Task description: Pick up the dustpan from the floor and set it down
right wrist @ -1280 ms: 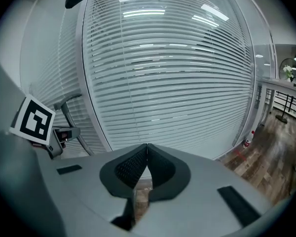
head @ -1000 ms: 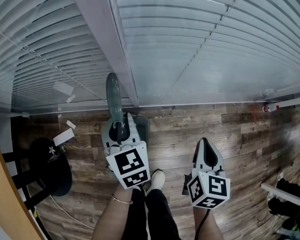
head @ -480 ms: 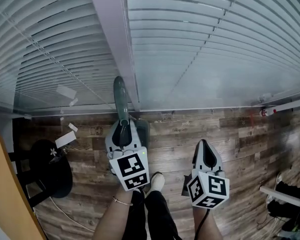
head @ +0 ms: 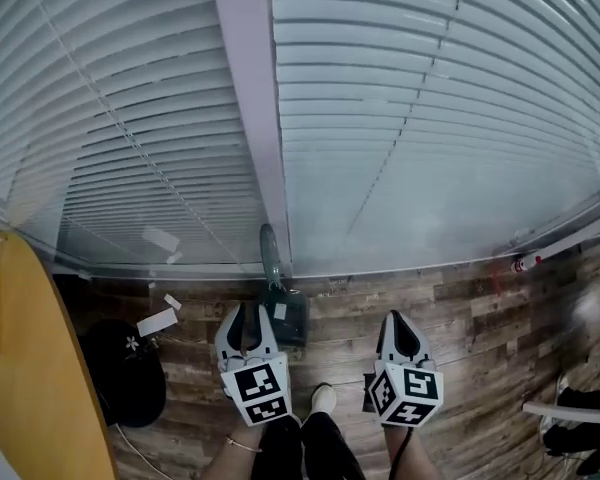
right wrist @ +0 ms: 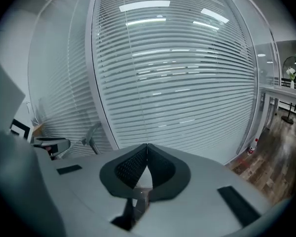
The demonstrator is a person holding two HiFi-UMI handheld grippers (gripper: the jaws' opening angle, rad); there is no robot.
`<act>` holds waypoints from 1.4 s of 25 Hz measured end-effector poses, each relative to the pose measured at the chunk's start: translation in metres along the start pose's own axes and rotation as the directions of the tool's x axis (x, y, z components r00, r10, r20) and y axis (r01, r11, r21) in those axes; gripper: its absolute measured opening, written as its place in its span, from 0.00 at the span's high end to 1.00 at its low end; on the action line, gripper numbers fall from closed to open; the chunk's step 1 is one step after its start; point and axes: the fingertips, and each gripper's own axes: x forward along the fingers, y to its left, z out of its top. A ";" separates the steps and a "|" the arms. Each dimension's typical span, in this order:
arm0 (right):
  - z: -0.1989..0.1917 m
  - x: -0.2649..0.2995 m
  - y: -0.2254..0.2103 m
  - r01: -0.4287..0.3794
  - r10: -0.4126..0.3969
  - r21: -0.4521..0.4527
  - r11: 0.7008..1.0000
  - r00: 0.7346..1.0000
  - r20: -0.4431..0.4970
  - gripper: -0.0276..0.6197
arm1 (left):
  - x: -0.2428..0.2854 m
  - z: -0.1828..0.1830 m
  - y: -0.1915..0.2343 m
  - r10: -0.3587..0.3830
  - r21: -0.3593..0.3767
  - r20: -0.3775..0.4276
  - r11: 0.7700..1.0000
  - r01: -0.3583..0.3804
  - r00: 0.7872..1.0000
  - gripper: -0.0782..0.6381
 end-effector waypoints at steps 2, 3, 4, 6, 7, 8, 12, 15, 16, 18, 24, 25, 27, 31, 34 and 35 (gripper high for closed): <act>0.016 -0.010 0.004 -0.008 0.008 0.004 1.000 1.000 0.009 0.91 | -0.017 0.022 0.003 -0.017 -0.006 0.015 1.000 0.017 1.000 0.76; 0.024 -0.016 0.007 -0.012 0.012 0.007 1.000 1.000 0.011 0.91 | -0.025 0.033 0.003 -0.032 -0.011 0.019 0.999 0.032 0.999 0.76; 0.030 -0.023 0.010 -0.018 0.018 0.008 1.000 1.000 0.014 0.91 | -0.033 0.043 0.003 -0.048 -0.016 0.023 0.999 0.048 0.999 0.76; 0.039 -0.036 0.016 -0.035 0.035 0.002 0.999 0.999 0.019 0.91 | -0.051 0.057 0.000 -0.078 -0.029 0.034 0.996 0.079 0.996 0.77; 0.042 -0.044 0.018 -0.045 0.045 0.000 0.999 0.999 0.023 0.91 | -0.061 0.063 -0.003 -0.089 -0.034 0.042 0.995 0.091 0.995 0.77; 0.046 -0.050 0.019 -0.054 0.054 -0.002 0.999 0.998 0.029 0.91 | -0.070 0.071 -0.005 -0.097 -0.039 0.051 0.994 0.099 0.994 0.78; 0.072 -0.074 0.018 -0.077 0.077 -0.008 0.997 0.995 0.059 0.91 | -0.101 0.108 -0.012 -0.099 -0.040 0.107 0.994 0.104 0.989 0.81; 0.089 -0.087 0.021 -0.097 0.098 -0.012 0.995 0.993 0.066 0.91 | -0.119 0.137 -0.012 -0.096 -0.038 0.149 0.994 0.103 0.984 0.83; 0.095 -0.091 0.022 -0.106 0.107 -0.015 0.994 0.992 0.069 0.91 | -0.125 0.145 -0.011 -0.098 -0.048 0.158 0.993 0.107 0.983 0.84; 0.109 -0.099 0.026 -0.122 0.123 -0.021 0.992 0.989 0.080 0.91 | -0.136 0.161 -0.009 -0.111 -0.057 0.177 0.991 0.122 0.978 0.85; 0.135 -0.118 0.032 -0.132 0.141 -0.097 0.986 0.985 0.095 0.91 | -0.154 0.193 -0.005 -0.136 -0.059 0.224 0.986 0.153 0.965 0.87; 0.138 -0.119 0.036 -0.132 0.142 -0.095 0.987 0.985 0.101 0.91 | -0.156 0.197 -0.001 -0.127 -0.041 0.231 0.989 0.140 0.965 0.87; 0.149 -0.121 0.044 -0.130 0.140 -0.089 0.988 0.982 0.125 0.91 | -0.161 0.206 0.010 -0.113 -0.012 0.249 0.993 0.119 0.962 0.87; 0.170 -0.135 0.058 -0.109 0.124 -0.093 0.990 0.978 0.170 0.91 | -0.172 0.215 0.022 -0.119 -0.002 0.273 0.992 0.124 0.955 0.87; 0.174 -0.144 0.073 -0.101 0.118 -0.101 0.990 0.975 0.186 0.91 | -0.177 0.206 0.028 -0.136 -0.013 0.255 0.989 0.144 0.957 0.87; 0.174 -0.147 0.078 -0.097 0.116 -0.107 0.989 0.975 0.189 0.91 | -0.177 0.202 0.030 -0.144 -0.013 0.247 0.988 0.152 0.958 0.87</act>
